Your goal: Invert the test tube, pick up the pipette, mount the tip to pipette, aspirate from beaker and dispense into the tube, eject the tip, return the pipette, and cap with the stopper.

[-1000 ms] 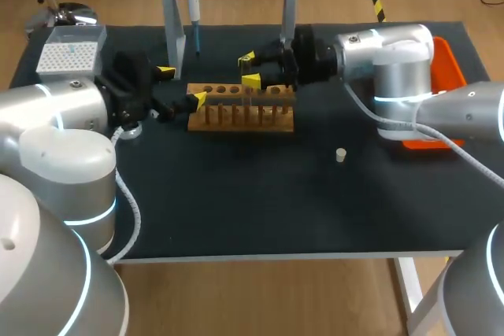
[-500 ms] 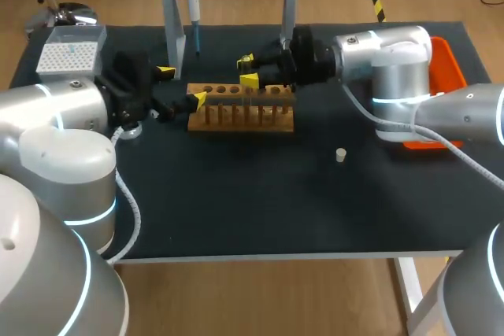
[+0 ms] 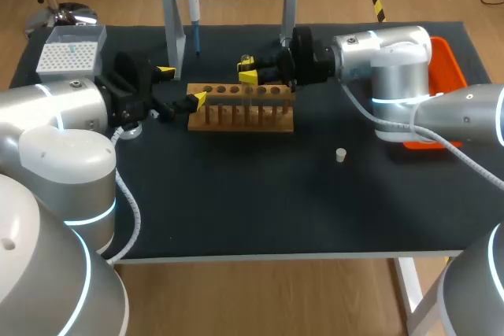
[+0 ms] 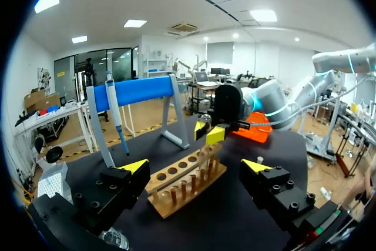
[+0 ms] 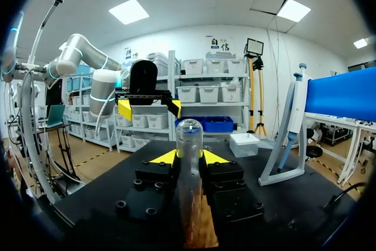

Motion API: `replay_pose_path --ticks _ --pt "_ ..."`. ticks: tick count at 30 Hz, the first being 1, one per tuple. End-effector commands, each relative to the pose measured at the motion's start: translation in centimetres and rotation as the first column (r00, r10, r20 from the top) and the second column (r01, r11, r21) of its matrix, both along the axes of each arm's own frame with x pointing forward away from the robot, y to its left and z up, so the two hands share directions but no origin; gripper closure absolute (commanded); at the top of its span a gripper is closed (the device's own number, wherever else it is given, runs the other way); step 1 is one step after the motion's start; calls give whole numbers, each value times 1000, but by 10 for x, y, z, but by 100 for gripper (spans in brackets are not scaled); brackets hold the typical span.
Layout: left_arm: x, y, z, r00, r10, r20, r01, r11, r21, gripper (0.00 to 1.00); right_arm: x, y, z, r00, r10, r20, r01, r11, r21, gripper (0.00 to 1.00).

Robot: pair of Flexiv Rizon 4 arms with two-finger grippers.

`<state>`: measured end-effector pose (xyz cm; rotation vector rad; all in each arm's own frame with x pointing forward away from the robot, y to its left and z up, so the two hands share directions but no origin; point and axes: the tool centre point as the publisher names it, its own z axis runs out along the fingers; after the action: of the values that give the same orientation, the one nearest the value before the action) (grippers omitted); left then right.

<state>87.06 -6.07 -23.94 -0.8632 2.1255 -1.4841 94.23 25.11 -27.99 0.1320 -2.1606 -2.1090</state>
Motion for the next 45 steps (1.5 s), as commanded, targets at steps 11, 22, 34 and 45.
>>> replay_pose_path --ticks 11,22,34,45 --pt "0 -1 -2 1000 1 4 -1 1000 -5 0 0 0 8 1000 1 4 -1 1000 2 100" --pt "0 -1 -2 1000 1 4 -1 1000 -5 0 0 1 21 1000 0 13 0 1000 -2 100" --pt "0 -1 -2 1000 1 4 -1 1000 -5 0 -1 0 32 1000 -6 20 6 1000 -3 100" --pt "0 -1 -2 1000 1 4 -1 1000 -5 0 -1 0 42 1000 -10 13 10 1000 -11 100"
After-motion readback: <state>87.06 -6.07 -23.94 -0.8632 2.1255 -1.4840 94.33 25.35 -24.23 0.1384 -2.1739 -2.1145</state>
